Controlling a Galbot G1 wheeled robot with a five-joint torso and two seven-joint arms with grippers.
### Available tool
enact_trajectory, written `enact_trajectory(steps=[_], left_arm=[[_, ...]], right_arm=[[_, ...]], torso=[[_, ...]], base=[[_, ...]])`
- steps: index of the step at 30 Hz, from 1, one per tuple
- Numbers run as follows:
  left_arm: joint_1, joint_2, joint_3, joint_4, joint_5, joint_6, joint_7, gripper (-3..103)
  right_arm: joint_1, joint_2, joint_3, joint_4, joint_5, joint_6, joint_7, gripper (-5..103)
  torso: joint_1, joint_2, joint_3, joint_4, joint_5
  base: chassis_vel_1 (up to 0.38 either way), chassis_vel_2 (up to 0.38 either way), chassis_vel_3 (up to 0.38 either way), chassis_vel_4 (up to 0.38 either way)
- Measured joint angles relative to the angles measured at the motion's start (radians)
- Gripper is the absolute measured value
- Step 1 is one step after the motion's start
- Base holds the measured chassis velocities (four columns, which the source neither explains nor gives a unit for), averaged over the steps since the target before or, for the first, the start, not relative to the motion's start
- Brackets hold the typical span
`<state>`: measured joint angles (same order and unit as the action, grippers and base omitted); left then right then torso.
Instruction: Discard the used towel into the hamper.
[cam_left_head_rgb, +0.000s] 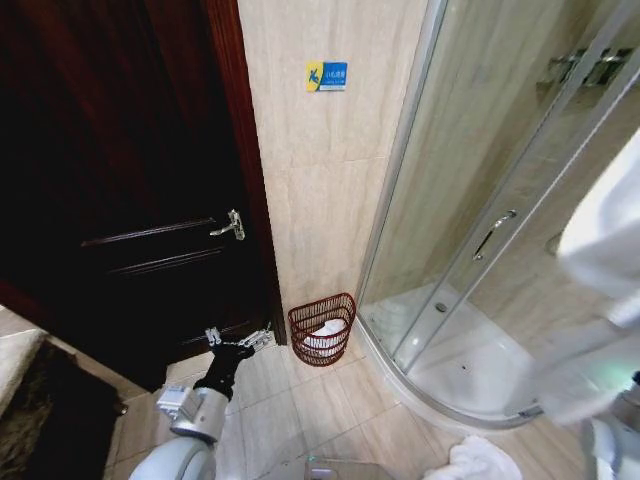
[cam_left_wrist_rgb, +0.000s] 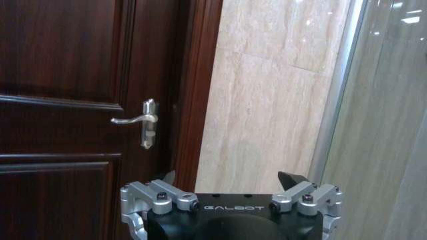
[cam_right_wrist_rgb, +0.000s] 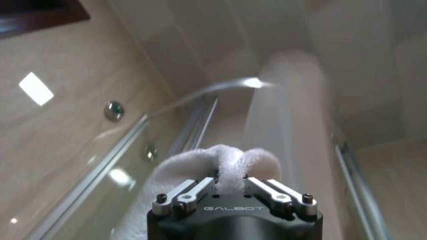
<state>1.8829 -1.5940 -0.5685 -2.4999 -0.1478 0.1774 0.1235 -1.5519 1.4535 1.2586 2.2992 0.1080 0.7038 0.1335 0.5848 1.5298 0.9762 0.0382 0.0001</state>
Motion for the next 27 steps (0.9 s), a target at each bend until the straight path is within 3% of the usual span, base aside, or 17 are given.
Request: enact_trajectory(steps=[8, 9, 13, 21, 23, 27], left_arm=[[0.000, 0.000, 0.000, 0.000, 0.000, 0.000, 0.000, 100], [0.000, 0.000, 0.000, 0.000, 0.000, 0.000, 0.000, 100], [0.000, 0.000, 0.000, 0.000, 0.000, 0.000, 0.000, 100], [0.000, 0.000, 0.000, 0.000, 0.000, 0.000, 0.000, 100], [0.000, 0.000, 0.000, 0.000, 0.000, 0.000, 0.000, 100], [0.000, 0.000, 0.000, 0.000, 0.000, 0.000, 0.000, 100]], right_arm=[[0.033, -0.023, 0.053, 0.039, 0.018, -0.003, 0.016, 8], [0.034, -0.024, 0.053, 0.045, 0.029, -0.006, 0.015, 8], [0.024, -0.019, 0.042, 0.058, 0.057, -0.018, 0.009, 8], [-0.031, -0.003, -0.037, 0.122, 0.248, -0.099, -0.099, 8], [-0.030, -0.021, -0.056, 0.148, 0.352, -0.157, -0.154, 8], [-0.018, -0.045, -0.068, 0.171, 0.437, -0.223, -0.206, 8]], torso=[[0.000, 0.000, 0.000, 0.0002, 0.0010], [0.000, 0.000, 0.000, 0.0003, -0.0010], [0.000, 0.000, 0.000, 0.0000, -0.0009], [0.000, 0.000, 0.000, 0.0000, 0.0000], [0.000, 0.000, 0.000, 0.0001, -0.0002], [0.000, 0.000, 0.000, 0.0001, -0.0003]], base=[[0.000, 0.000, 0.000, 0.000], [0.000, 0.000, 0.000, 0.000], [0.000, 0.000, 0.000, 0.000], [0.000, 0.000, 0.000, 0.000], [0.000, 0.000, 0.000, 0.000], [0.000, 0.000, 0.000, 0.000]])
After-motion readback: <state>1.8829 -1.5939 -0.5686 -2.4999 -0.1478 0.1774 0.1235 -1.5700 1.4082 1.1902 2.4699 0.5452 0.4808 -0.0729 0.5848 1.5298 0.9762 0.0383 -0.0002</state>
